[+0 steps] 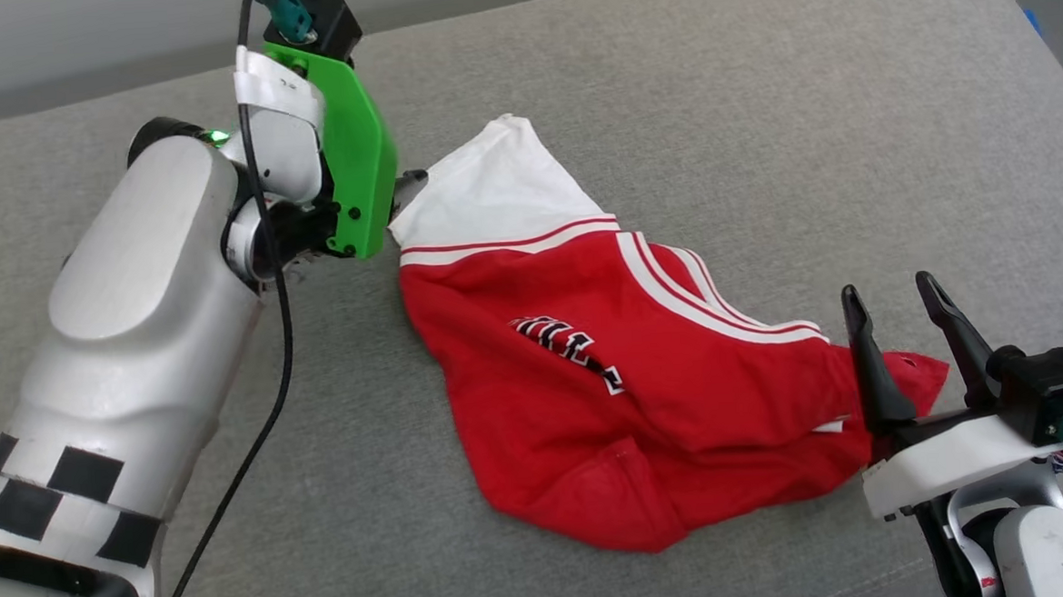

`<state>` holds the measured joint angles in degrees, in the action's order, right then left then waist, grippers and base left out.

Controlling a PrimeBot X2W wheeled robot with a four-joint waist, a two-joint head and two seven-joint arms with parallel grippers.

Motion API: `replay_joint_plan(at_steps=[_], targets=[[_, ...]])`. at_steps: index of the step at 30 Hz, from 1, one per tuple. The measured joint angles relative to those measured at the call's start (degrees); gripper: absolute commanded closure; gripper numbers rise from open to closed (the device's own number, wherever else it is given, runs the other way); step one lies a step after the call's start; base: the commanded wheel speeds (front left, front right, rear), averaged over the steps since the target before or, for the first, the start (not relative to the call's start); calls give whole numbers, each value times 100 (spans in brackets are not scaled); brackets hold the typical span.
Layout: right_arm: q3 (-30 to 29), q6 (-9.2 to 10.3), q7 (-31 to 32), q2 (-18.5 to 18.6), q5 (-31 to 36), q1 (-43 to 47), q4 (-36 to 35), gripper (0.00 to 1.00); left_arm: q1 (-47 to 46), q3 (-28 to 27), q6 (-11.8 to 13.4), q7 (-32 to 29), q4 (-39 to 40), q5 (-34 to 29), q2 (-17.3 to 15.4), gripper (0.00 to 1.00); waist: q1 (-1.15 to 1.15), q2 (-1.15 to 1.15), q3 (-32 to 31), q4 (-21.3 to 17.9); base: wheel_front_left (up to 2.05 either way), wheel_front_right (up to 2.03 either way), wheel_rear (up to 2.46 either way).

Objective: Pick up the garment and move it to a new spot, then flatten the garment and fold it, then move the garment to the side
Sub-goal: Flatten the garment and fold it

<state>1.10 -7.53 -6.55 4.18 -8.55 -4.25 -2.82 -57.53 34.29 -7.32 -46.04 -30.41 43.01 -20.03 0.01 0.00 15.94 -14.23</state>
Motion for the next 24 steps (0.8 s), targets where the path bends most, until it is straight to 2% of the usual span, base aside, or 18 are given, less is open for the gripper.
replay_joint_plan(at_steps=[3, 10, 16, 20, 22, 23, 24], targets=[[52, 0, -105, -16, -4, -43, 118, 0, -141, 8, 1, -193, -328, 25, -35, 0, 0, 0, 150, -239, 0, 0, 0], [131, 0, -259, -47, -12, -100, 315, 0, -277, 81, 1, -83, -921, -87, -130, 0, 0, 0, 431, -664, 0, 0, 0], [146, 0, -310, -63, -12, -142, 361, 0, -283, 353, 53, 450, -1280, -568, -202, 0, 0, 0, 588, -831, 0, 0, 0], [149, 0, -328, -67, -10, -182, 359, 0, -279, 514, 48, 445, -1545, -575, -201, 0, 0, 0, 616, -830, 0, 0, 0], [145, 0, -328, -67, -8, -182, 353, 0, -281, 586, 41, 374, -1561, -519, -183, 69, 0, 0, 610, -803, 0, 0, 0], [136, 0, -328, -66, -7, -182, 342, 0, -281, 609, 40, 376, -1559, -508, -175, 100, 0, 0, 608, -785, 0, 0, 0], [126, 0, -327, -66, -4, -182, 326, 0, -280, 622, 29, 410, -1568, -485, -162, 100, -1, 0, 608, -762, 0, 0, 0]])
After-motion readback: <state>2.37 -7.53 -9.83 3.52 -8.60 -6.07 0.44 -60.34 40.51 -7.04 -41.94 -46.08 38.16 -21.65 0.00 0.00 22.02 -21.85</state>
